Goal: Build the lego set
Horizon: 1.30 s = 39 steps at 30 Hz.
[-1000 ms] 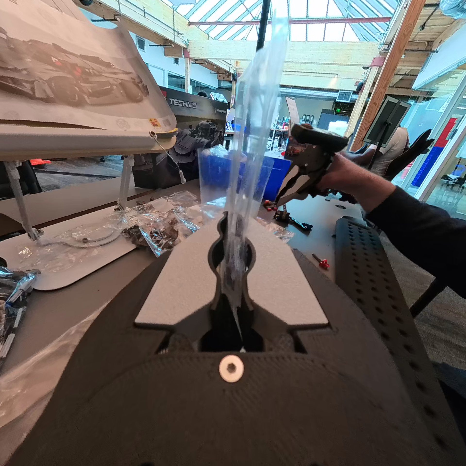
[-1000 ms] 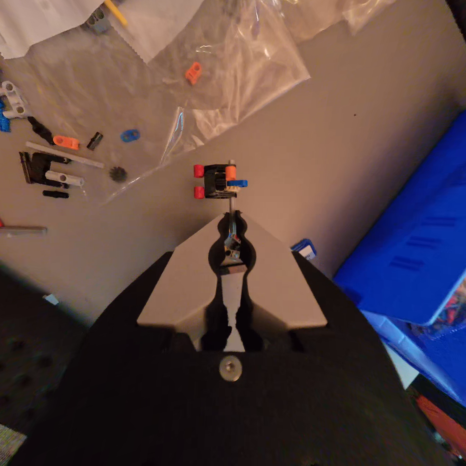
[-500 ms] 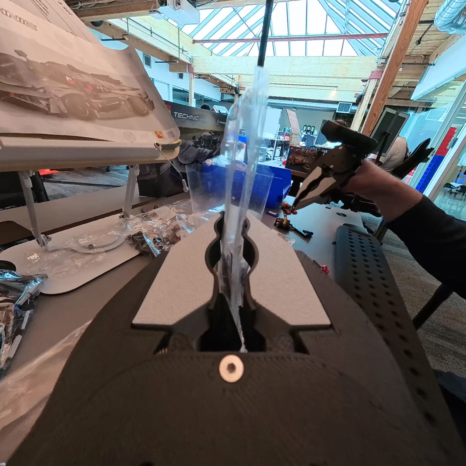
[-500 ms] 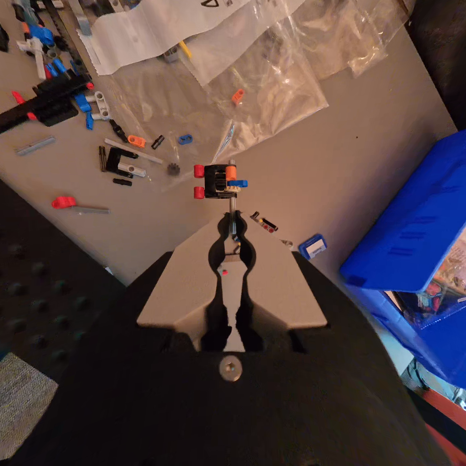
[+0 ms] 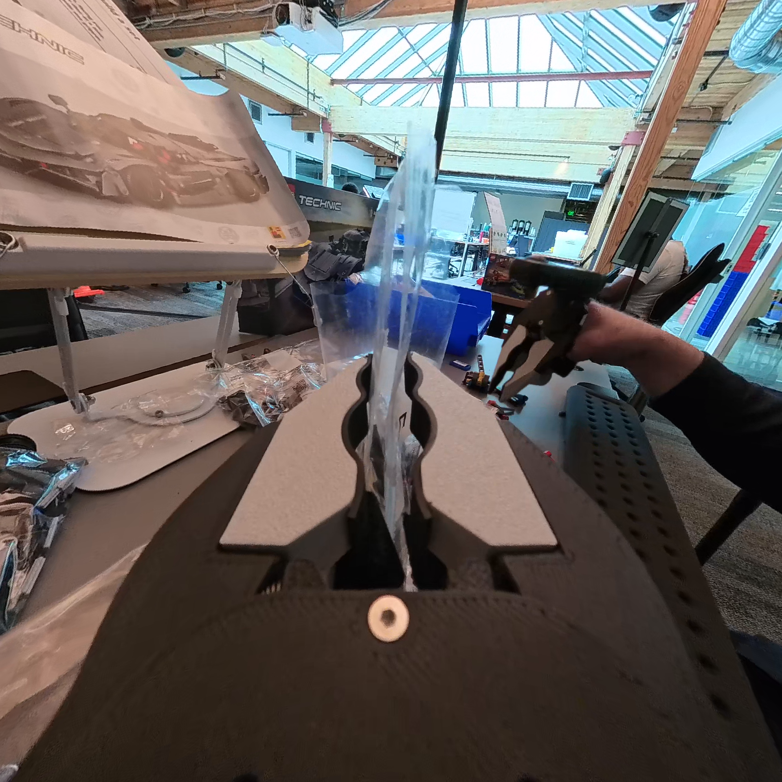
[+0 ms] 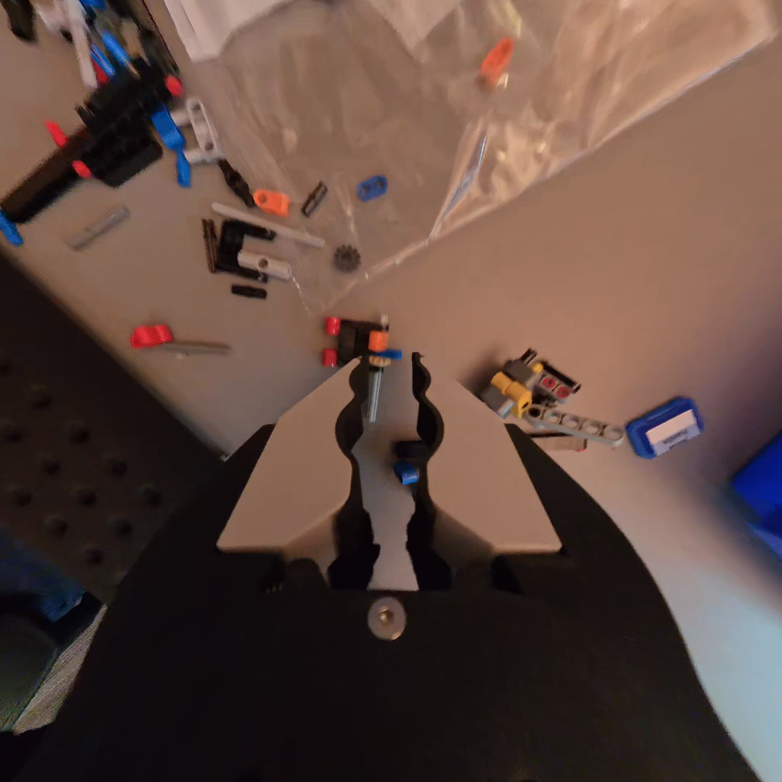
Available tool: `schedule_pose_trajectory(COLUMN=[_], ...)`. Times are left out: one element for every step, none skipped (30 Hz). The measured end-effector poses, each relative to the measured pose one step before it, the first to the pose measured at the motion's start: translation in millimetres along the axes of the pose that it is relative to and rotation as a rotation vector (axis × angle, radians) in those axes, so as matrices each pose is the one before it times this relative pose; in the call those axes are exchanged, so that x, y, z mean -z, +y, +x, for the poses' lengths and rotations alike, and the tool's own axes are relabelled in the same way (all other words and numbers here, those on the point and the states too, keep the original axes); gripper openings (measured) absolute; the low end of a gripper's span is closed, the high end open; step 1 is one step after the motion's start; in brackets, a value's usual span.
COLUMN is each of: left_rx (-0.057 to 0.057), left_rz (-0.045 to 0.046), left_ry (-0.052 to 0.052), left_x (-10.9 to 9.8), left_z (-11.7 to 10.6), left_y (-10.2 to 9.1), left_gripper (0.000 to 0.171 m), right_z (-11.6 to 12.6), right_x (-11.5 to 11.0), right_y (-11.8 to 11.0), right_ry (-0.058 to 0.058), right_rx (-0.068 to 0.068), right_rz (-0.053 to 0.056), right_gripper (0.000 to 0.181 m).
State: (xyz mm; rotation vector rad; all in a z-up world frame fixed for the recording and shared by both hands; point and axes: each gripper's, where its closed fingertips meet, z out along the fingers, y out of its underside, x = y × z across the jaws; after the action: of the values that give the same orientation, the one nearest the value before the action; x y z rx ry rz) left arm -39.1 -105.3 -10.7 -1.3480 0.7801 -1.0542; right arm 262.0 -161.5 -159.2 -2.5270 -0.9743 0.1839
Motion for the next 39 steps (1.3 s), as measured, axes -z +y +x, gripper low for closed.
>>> schedule_pose_trajectory(left_rx=[0.0004, 0.0001, -0.0001, -0.0001, -0.0003, -0.0006, -0.0003, 0.0001, 0.0001, 0.0000, -0.0002, -0.0001, 0.0000, 0.0000, -0.0001, -0.0004, -0.0006, -0.0001, 0.0005, 0.0003, -0.0003, -0.0003, 0.0009, 0.0010, -0.0002, -0.0004, 0.0002, -0.0002, -0.0006, 0.0000, 0.0003, 0.0000, -0.0001, 0.0001, 0.0003, 0.0002, 0.0005, 0.0003, -0.0005], left_rz=[-0.00175, -0.00184, -0.00132, -0.00055, -0.00023, -0.00003, 0.00033, 0.00010, -0.00028, -0.00055, -0.00057, -0.00093, -0.00065, -0.00073, -0.00099, -0.00023, 0.00052, 0.00058, 0.00062, 0.00066, 0.00042, -0.00003, -0.00052, -0.00089, -0.00119, -0.00106, -0.00094, -0.00065, 0.00058, 0.00105, 0.00004, -0.00115, -0.00163, -0.00181, -0.00181, -0.00074, 0.00026, 0.00044, -0.00002], left_ry=[-0.0006, -0.0008, -0.0007, -0.0008, -0.0009, -0.0007, -0.0004, 0.0000, -0.0001, 0.0003, 0.0006, 0.0007, 0.0009, 0.0005, 0.0004, 0.0003, -0.0002, -0.0005, -0.0003, -0.0005, -0.0009, -0.0005, 0.0003, 0.0005, 0.0000, 0.0006, 0.0006, -0.0005, -0.0010, -0.0004, -0.0001, -0.0004, 0.0000, 0.0003, -0.0009, -0.0010, -0.0004, -0.0001, 0.0005], left_x=[-0.20, -0.16, -0.08, -0.03, 0.07, 0.18, 0.15, 0.13, 0.02, 0.00, -0.14, -0.16, -0.18, -0.14, -0.15, -0.09, 0.12, 0.22, 0.19, 0.18, 0.14, 0.00, -0.03, -0.23, -0.27, -0.11, -0.06, 0.08, 0.08, 0.24, -0.01, -0.27, -0.15, -0.13, -0.08, 0.15, 0.18, 0.20, -0.01], left_z=[-0.36, -0.32, -0.25, -0.31, -0.27, -0.20, -0.14, 0.06, 0.00, -0.06, 0.14, 0.08, 0.12, 0.16, 0.03, 0.06, 0.09, 0.03, -0.01, -0.02, -0.22, -0.10, -0.10, -0.07, -0.08, 0.12, 0.04, 0.01, -0.12, -0.07, 0.02, -0.12, 0.10, 0.13, -0.14, -0.17, -0.13, 0.02, 0.04], left_y=[0.34, 0.36, 0.18, 0.16, 0.01, -0.12, -0.17, 0.08, 0.04, 0.07, 0.11, 0.15, 0.11, 0.03, 0.16, -0.05, -0.17, -0.09, -0.01, -0.11, -0.19, 0.00, 0.16, 0.23, 0.19, 0.18, 0.14, 0.10, -0.18, -0.18, -0.10, 0.19, 0.37, 0.49, 0.47, 0.19, 0.14, 0.02, -0.10], left_gripper=[0.013, 0.013, 0.013, 0.013, 0.013, 0.013, 0.013, 0.013, 0.013, 0.013, 0.013, 0.013, 0.013, 0.013, 0.013, 0.013, 0.013, 0.013, 0.013, 0.012, 0.012, 0.012, 0.013, 0.013, 0.013, 0.013, 0.013, 0.012, 0.012, 0.012, 0.012, 0.012, 0.013, 0.013, 0.013, 0.012, 0.013, 0.012, 0.013], right_z=[0.42, -0.62, -3.08, -4.65, -4.26, -3.70, -3.53, -1.86, -0.64, 0.13, 1.24, 2.32, 1.80, 2.38, 3.16, 2.70, 0.76, 0.15, -0.01, 1.77, 2.31, 1.58, 2.26, 3.66, 5.90, 5.17, 2.51, 0.37, 0.70, -0.01, 1.08, 3.96, 4.29, 3.88, 3.40, 2.28, 0.18, -0.16, 2.00], right_x=[3.31, 2.02, -0.15, -1.97, -3.28, -4.11, -4.70, -4.99, -4.72, -4.38, -3.49, -1.20, -0.89, -1.09, -1.67, -1.69, -2.05, -1.90, -1.33, 0.52, 2.39, 3.56, 4.02, 3.78, 3.36, 2.71, 2.12, 1.95, 1.44, -0.60, -2.62, -4.23, -5.63, -7.49, -9.10, -9.61, -9.19, -6.98, -3.08], right_y=[-8.68, -8.42, -6.62, -5.20, -4.60, -3.60, -0.98, 0.93, 1.93, 2.60, 2.00, -1.53, -0.71, 0.98, 1.66, 0.56, 0.25, 0.62, 1.36, -0.21, -2.99, -4.53, -4.79, -3.52, -2.06, -1.36, -2.02, -3.94, -4.76, -3.50, -1.27, -0.59, -0.99, 0.11, 2.50, 3.81, 4.66, 3.10, -0.40], right_ry=[0.0164, 0.0172, 0.0076, 0.0047, 0.0093, 0.0107, 0.0072, 0.0118, 0.0145, 0.0138, 0.0136, 0.0150, 0.0111, 0.0147, 0.0223, 0.0205, 0.0043, -0.0036, -0.0082, 0.0031, 0.0051, -0.0029, -0.0016, 0.0059, 0.0170, 0.0092, -0.0060, -0.0096, -0.0004, -0.0054, 0.0024, 0.0208, 0.0182, 0.0058, -0.0064, -0.0184, -0.0344, -0.0327, -0.0083], right_rx=[0.0228, 0.0348, 0.0444, 0.0547, 0.0557, 0.0495, 0.0432, 0.0383, 0.0326, 0.0205, 0.0063, -0.0031, -0.0003, 0.0012, 0.0080, 0.0081, 0.0036, -0.0023, -0.0038, -0.0023, -0.0034, -0.0090, -0.0112, -0.0114, -0.0153, -0.0175, -0.0115, -0.0012, 0.0006, 0.0001, 0.0044, 0.0103, 0.0087, -0.0016, -0.0130, -0.0216, -0.0277, -0.0246, -0.0149], right_rz=[0.0312, 0.0236, 0.0101, -0.0012, -0.0030, -0.0086, -0.0180, -0.0240, -0.0242, -0.0230, -0.0156, 0.0091, 0.0046, -0.0056, -0.0100, -0.0021, -0.0007, -0.0051, -0.0097, 0.0002, 0.0174, 0.0252, 0.0243, 0.0159, 0.0062, 0.0035, 0.0088, 0.0209, 0.0239, 0.0098, -0.0107, -0.0187, -0.0146, -0.0157, -0.0224, -0.0249, -0.0273, -0.0201, 0.0001], right_gripper=[0.021, 0.027, 0.031, 0.034, 0.035, 0.036, 0.038, 0.040, 0.042, 0.043, 0.043, 0.040, 0.038, 0.032, 0.018, 0.008, 0.000, 0.000, 0.000, 0.000, 0.000, 0.000, 0.000, 0.000, 0.000, 0.000, 0.000, 0.000, 0.000, 0.000, 0.000, 0.000, 0.000, 0.000, 0.000, 0.000, 0.000, 0.000, 0.000])
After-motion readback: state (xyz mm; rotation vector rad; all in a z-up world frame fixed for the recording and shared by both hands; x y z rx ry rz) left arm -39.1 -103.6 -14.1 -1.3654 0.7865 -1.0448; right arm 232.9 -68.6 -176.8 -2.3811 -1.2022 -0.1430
